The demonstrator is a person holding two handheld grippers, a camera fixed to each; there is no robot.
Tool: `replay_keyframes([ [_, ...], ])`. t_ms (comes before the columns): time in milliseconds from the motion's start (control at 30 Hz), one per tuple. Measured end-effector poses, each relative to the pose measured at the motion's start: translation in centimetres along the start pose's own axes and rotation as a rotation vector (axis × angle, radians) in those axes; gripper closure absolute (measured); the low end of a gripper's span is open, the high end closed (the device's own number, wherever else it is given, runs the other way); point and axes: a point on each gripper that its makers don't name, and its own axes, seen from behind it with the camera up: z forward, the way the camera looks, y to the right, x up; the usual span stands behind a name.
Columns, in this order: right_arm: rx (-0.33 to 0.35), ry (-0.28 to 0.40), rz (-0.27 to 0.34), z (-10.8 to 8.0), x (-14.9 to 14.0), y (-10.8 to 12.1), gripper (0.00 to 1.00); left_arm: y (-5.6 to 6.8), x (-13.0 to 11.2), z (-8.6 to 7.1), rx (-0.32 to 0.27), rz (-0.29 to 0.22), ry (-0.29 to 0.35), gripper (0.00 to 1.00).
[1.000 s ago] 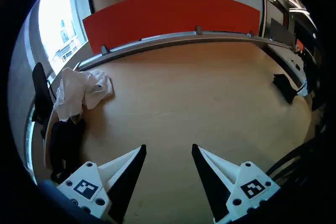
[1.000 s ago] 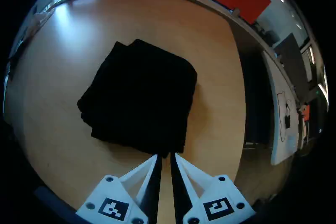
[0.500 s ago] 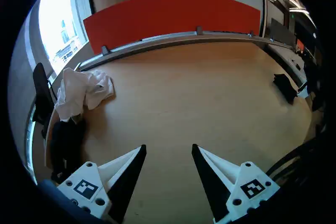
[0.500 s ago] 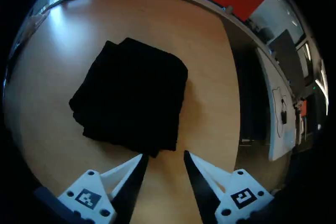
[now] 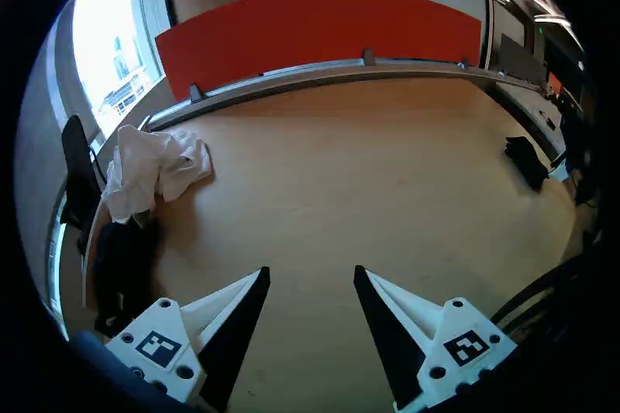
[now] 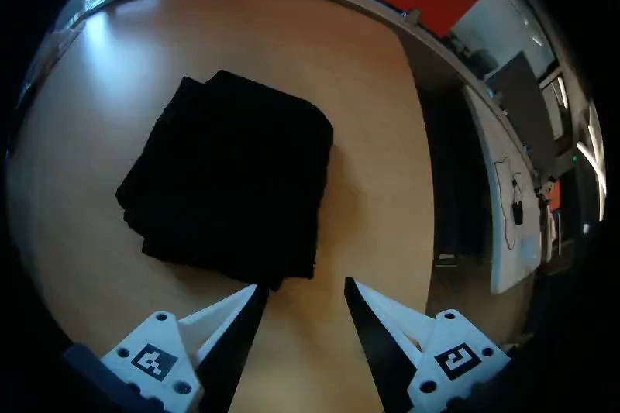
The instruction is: Fold towel
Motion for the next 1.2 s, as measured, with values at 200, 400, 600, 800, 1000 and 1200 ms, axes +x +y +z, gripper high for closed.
replay_keyframes([
  [200, -0.001, 0.003, 0.013, -0.2, 0.1, -0.1, 0.25, -0.2, 0.1, -0.1, 0.002, -0.001, 0.004, 0.2],
  [400, 0.004, 0.013, 0.022, -0.8, 0.0, -0.3, 0.22, -0.4, 0.2, -0.1, 0.002, -0.001, 0.008, 0.2],
  [600, 0.011, 0.053, 0.051, -2.0, 0.8, -0.5, 0.0, -0.4, 0.4, -0.1, -0.002, -0.009, 0.017, 0.2],
  [800, 0.017, 0.086, 0.077, -3.0, 1.8, -0.7, 0.0, -0.3, 0.8, -0.2, -0.009, -0.017, 0.03, 0.2],
  [1000, 0.021, 0.124, 0.098, -4.2, 2.8, -1.2, 0.0, -0.3, 0.9, -0.4, -0.012, -0.022, 0.039, 0.2],
  [1200, 0.018, 0.193, 0.141, -5.6, 4.6, -1.6, 0.0, -0.4, 1.2, -0.5, -0.012, -0.026, 0.05, 0.2],
])
